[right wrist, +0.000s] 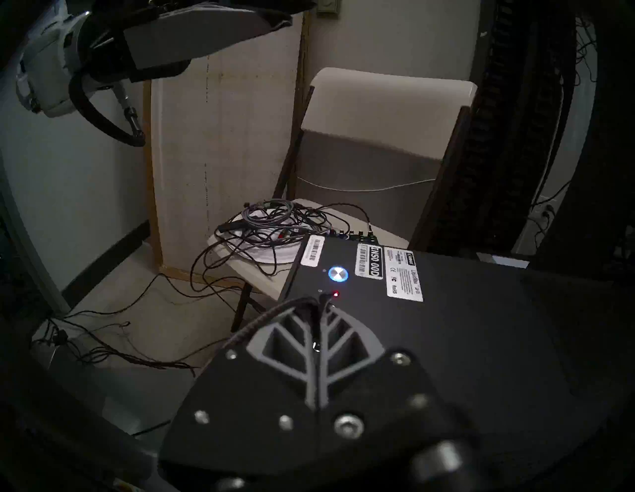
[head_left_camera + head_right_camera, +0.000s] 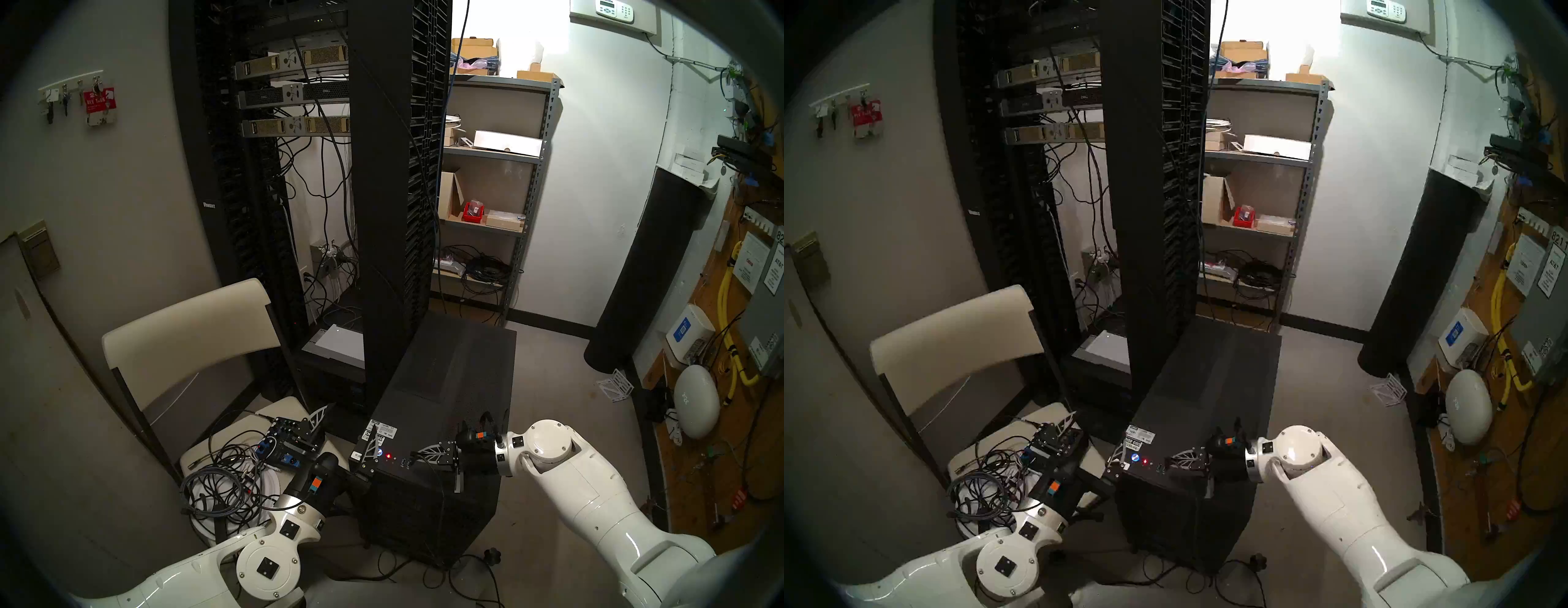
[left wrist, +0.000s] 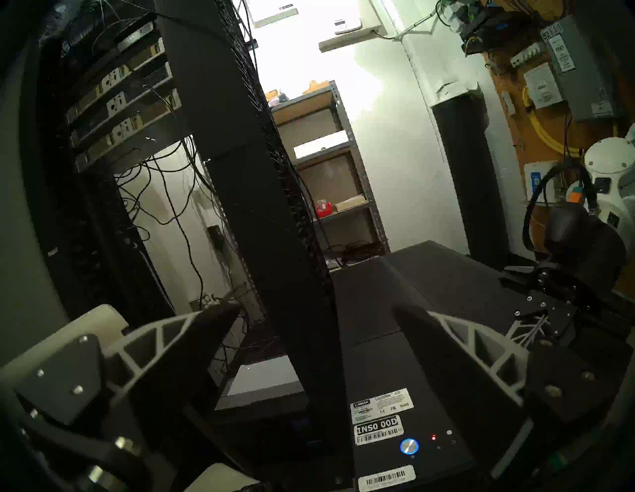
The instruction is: Insert the cable into the workstation's USB slot
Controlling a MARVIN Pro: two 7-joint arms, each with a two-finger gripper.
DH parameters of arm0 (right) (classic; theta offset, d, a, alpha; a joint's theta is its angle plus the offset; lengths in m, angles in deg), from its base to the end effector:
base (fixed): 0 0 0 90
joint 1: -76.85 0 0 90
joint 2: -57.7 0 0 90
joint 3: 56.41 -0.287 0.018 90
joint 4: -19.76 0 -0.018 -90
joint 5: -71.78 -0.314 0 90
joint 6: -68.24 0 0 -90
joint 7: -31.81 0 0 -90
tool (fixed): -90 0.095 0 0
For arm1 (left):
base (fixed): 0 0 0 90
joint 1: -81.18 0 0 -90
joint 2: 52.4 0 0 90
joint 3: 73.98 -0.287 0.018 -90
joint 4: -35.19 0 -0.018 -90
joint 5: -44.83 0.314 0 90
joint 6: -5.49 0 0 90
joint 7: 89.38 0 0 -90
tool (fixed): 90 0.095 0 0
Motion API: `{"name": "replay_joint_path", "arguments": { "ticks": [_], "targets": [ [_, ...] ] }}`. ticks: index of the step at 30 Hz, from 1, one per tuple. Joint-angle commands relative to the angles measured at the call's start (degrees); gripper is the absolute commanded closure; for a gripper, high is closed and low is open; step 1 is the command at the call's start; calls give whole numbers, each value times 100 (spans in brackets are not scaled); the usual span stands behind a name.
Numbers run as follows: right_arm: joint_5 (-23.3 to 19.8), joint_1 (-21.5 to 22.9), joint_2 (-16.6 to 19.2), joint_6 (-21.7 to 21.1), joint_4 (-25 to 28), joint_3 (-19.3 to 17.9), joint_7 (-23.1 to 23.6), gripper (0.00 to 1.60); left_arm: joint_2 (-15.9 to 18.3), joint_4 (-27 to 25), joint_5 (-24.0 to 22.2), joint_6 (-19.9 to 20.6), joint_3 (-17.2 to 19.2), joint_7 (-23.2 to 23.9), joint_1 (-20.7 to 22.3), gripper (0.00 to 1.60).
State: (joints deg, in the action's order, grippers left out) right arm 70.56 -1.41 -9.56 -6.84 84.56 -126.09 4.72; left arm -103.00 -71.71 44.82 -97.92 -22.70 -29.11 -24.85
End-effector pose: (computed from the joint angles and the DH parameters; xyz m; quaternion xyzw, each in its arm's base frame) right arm 0.3801 0.0098 -0.4159 -0.6288 -0.5558 -0.4431 0.3152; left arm 0.2510 -0.0537 -0.3487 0.6562 -0.2351 0.7170 0.0033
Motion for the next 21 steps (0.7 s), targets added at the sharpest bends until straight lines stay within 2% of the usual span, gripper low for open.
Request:
{"name": "replay_joint_path", "arguments": {
  "ticks": [1, 21],
  "targets": [
    [17, 131, -97, 68, -2, -4, -63, 160, -2, -111, -11, -56, 3, -15, -11, 0],
    [216, 87, -168, 77, -44, 31, -175, 160, 29, -113, -46, -93, -17, -93, -33, 0]
  ]
}}
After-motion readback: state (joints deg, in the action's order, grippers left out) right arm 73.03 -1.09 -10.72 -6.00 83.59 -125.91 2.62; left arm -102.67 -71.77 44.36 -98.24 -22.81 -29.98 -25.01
